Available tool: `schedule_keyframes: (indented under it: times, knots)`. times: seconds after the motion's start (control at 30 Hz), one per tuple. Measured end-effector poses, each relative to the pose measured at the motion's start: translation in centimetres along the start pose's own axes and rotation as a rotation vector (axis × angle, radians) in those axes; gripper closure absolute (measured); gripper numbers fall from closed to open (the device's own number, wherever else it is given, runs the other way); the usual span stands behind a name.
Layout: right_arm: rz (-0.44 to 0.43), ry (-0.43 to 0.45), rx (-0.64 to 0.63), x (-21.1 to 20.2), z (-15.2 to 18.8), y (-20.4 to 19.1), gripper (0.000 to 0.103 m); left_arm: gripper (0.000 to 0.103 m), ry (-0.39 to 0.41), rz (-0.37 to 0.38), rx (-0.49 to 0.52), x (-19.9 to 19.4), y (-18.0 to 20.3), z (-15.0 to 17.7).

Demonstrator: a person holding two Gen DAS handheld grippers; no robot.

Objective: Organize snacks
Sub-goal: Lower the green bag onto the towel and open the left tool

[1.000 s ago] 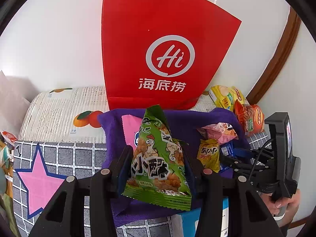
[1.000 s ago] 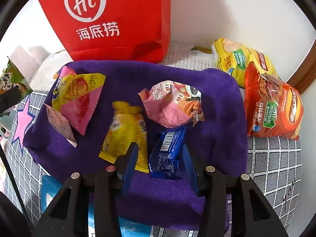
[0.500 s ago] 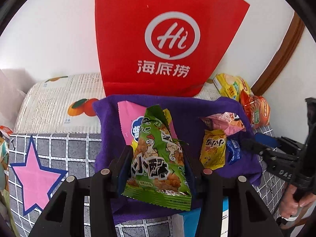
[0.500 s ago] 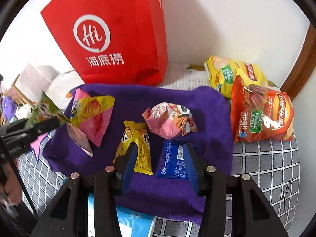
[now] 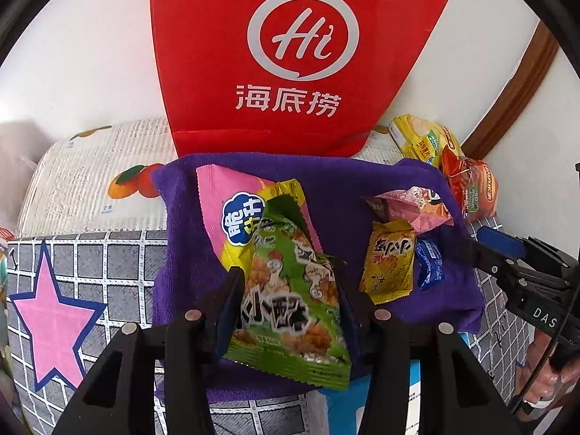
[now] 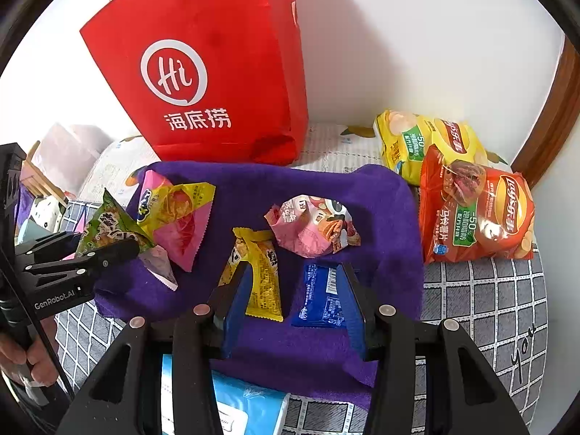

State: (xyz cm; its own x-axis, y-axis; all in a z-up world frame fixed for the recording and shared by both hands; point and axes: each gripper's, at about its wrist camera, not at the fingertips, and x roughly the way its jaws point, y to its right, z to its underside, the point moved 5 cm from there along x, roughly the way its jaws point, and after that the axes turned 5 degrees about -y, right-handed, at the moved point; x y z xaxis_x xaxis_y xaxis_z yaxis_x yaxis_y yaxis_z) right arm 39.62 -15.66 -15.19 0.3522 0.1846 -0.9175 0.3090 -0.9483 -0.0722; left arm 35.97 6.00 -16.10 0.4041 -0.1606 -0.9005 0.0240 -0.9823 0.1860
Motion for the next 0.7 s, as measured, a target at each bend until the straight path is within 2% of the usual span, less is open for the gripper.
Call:
schedule_keyframes:
  times: [0.37, 0.6, 0.7]
  knots:
    - [0.004, -0.005, -0.008, 0.2, 0.0, 0.0, 0.056, 0.056, -0.023, 0.006, -0.017, 0.5, -0.3, 0.0]
    - [0.006, 0.002, -0.016, -0.1, 0.0, -0.2, 0.056, 0.056, -0.009, -0.007, -0.01, -0.1, -0.3, -0.1]
    - [0.009, 0.012, -0.016, -0.6, 0.0, -0.3, 0.056, 0.051, 0.021, -0.025, 0.002, -0.9, -0.1, -0.2]
